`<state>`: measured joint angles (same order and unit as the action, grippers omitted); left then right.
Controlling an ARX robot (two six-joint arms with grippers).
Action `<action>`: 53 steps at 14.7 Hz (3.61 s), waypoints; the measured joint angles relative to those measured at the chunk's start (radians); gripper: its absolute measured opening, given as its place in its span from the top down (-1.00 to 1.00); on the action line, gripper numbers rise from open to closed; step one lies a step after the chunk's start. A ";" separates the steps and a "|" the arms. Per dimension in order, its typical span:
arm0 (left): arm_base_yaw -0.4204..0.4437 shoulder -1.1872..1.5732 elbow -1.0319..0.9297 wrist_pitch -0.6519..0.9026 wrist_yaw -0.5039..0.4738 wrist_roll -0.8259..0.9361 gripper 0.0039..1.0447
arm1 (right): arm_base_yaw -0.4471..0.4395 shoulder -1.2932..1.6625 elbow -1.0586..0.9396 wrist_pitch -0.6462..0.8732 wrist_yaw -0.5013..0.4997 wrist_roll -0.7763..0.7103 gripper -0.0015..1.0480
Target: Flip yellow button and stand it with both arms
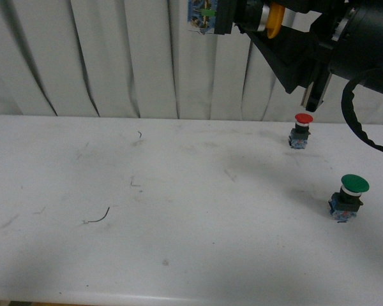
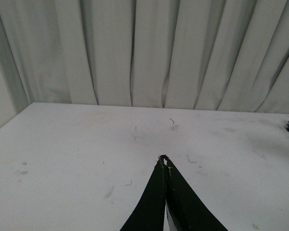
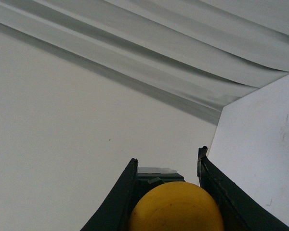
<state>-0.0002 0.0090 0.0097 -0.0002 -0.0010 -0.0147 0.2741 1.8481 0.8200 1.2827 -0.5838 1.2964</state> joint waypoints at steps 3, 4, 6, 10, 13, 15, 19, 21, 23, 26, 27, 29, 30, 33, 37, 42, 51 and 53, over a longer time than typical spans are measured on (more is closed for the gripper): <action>0.000 0.000 0.000 -0.003 0.000 0.000 0.27 | -0.007 -0.006 0.000 -0.079 -0.003 -0.037 0.34; 0.000 0.000 0.000 -0.003 0.000 0.000 0.06 | -0.022 -0.020 0.000 -0.149 -0.005 -0.072 0.34; 0.000 0.000 0.000 -0.003 0.000 0.000 -0.46 | -0.089 -0.072 0.016 -0.415 0.033 -0.263 0.34; 0.000 0.000 0.000 -0.003 0.000 0.001 -0.88 | -0.259 -0.094 0.130 -0.911 0.295 -1.050 0.34; 0.000 0.000 0.000 -0.004 0.000 0.001 -0.88 | -0.357 -0.013 0.244 -0.975 0.402 -1.520 0.34; 0.000 0.000 0.000 -0.003 0.000 0.001 -0.88 | -0.350 0.062 0.340 -1.047 0.394 -1.634 0.34; 0.000 0.000 0.000 -0.003 0.000 0.001 -0.88 | -0.307 0.255 0.602 -1.252 0.412 -1.629 0.34; 0.000 0.000 0.000 -0.003 0.000 0.001 -0.88 | -0.300 0.341 0.715 -1.348 0.438 -1.583 0.34; 0.000 0.000 0.000 -0.003 0.000 0.000 -0.88 | -0.299 0.415 0.819 -1.416 0.492 -1.530 0.34; 0.000 0.000 0.000 -0.004 0.000 0.000 -0.88 | -0.279 0.485 0.892 -1.461 0.568 -1.443 0.34; 0.000 0.000 0.000 -0.003 0.000 0.001 -0.88 | -0.265 0.489 0.890 -1.456 0.570 -1.423 0.34; 0.000 0.000 0.000 -0.003 0.000 0.000 -0.88 | -0.241 0.489 0.886 -1.445 0.571 -1.406 0.34; 0.000 0.000 0.000 -0.003 0.000 0.001 -0.88 | -0.235 0.494 0.886 -1.447 0.571 -1.405 0.34; 0.000 0.000 0.000 -0.003 0.000 0.000 -0.88 | -0.232 0.536 0.903 -1.476 0.588 -1.405 0.34; 0.000 0.000 0.000 -0.003 0.000 0.000 -0.88 | -0.227 0.548 0.929 -1.479 0.597 -1.402 0.34; 0.000 0.000 0.000 -0.003 0.000 0.001 -0.88 | -0.217 0.586 0.938 -1.468 0.622 -1.414 0.34; 0.000 0.000 0.000 -0.003 0.000 0.001 -0.88 | -0.229 0.604 0.950 -1.450 0.639 -1.446 -0.33; 0.000 0.000 0.000 -0.003 0.000 0.001 -0.88 | -0.230 0.604 0.950 -1.446 0.638 -1.446 -0.88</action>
<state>-0.0002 0.0090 0.0097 -0.0036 -0.0006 -0.0139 0.0444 2.4523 1.7702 -0.1635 0.0544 -0.1497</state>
